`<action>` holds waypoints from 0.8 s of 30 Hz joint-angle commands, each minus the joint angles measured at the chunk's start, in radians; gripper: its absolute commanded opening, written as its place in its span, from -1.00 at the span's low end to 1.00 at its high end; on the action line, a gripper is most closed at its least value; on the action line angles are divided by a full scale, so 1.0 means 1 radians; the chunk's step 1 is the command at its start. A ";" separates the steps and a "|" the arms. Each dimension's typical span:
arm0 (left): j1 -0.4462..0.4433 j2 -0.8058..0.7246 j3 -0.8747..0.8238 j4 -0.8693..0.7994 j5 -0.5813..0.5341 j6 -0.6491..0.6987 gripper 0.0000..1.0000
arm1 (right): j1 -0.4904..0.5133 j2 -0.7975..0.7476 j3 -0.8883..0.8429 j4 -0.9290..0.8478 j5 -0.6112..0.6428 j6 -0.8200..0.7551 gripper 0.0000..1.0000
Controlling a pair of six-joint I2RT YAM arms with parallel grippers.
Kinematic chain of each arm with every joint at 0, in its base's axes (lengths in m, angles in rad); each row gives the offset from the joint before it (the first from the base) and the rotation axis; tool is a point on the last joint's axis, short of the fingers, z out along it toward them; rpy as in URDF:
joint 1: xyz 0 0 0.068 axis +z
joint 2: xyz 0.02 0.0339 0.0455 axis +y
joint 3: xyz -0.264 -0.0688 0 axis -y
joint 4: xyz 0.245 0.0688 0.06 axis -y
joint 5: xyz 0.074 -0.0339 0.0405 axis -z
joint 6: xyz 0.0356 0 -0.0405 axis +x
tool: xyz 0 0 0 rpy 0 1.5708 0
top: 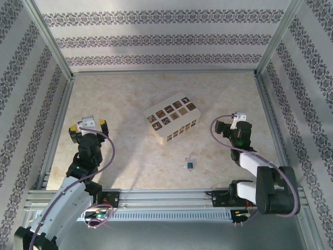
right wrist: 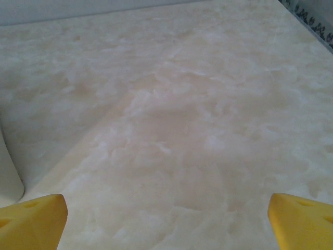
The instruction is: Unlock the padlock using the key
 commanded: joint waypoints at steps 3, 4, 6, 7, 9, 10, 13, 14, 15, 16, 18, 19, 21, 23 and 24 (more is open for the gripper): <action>0.018 0.002 0.009 0.020 -0.023 0.027 0.99 | -0.019 0.098 -0.026 0.344 -0.093 -0.018 0.97; 0.019 0.001 0.010 0.018 -0.022 0.028 0.99 | -0.020 0.126 -0.029 0.379 -0.093 -0.021 0.97; 0.020 0.001 0.012 0.012 -0.019 0.029 0.99 | -0.020 0.184 -0.039 0.458 -0.098 -0.025 0.97; 0.019 0.001 0.014 0.009 -0.019 0.030 0.99 | -0.022 0.217 -0.043 0.500 -0.104 -0.025 0.97; 0.022 0.003 0.014 0.006 -0.019 0.032 0.99 | -0.024 0.277 -0.048 0.573 -0.124 -0.026 0.97; 0.022 0.004 0.015 0.005 -0.018 0.033 0.99 | -0.024 0.304 -0.050 0.604 -0.136 -0.028 0.97; 0.024 0.007 0.015 0.004 -0.020 0.032 0.99 | -0.029 0.335 -0.049 0.647 -0.141 -0.017 0.97; 0.024 0.010 0.014 0.004 -0.020 0.030 0.99 | -0.033 0.326 -0.043 0.624 -0.137 -0.013 0.97; 0.026 0.013 0.013 0.007 -0.020 0.029 0.99 | -0.038 0.321 -0.036 0.600 -0.136 -0.008 0.97; 0.028 0.017 0.011 0.009 -0.020 0.029 0.99 | -0.043 0.323 -0.022 0.575 -0.138 0.001 0.97; 0.028 0.031 0.011 0.013 -0.018 0.025 0.99 | -0.042 0.328 0.009 0.532 -0.133 0.000 0.97; 0.029 0.039 0.010 0.016 -0.018 0.022 0.99 | -0.033 0.321 0.024 0.492 -0.121 -0.009 0.97; 0.030 0.056 0.007 0.024 -0.011 0.012 0.99 | -0.016 0.315 0.047 0.438 -0.090 -0.022 0.97; 0.033 0.079 0.004 0.027 -0.002 -0.001 0.99 | -0.006 0.312 0.055 0.418 -0.068 -0.027 0.97; 0.034 0.090 0.005 0.026 0.002 -0.009 0.99 | -0.002 0.311 0.058 0.413 -0.060 -0.029 0.97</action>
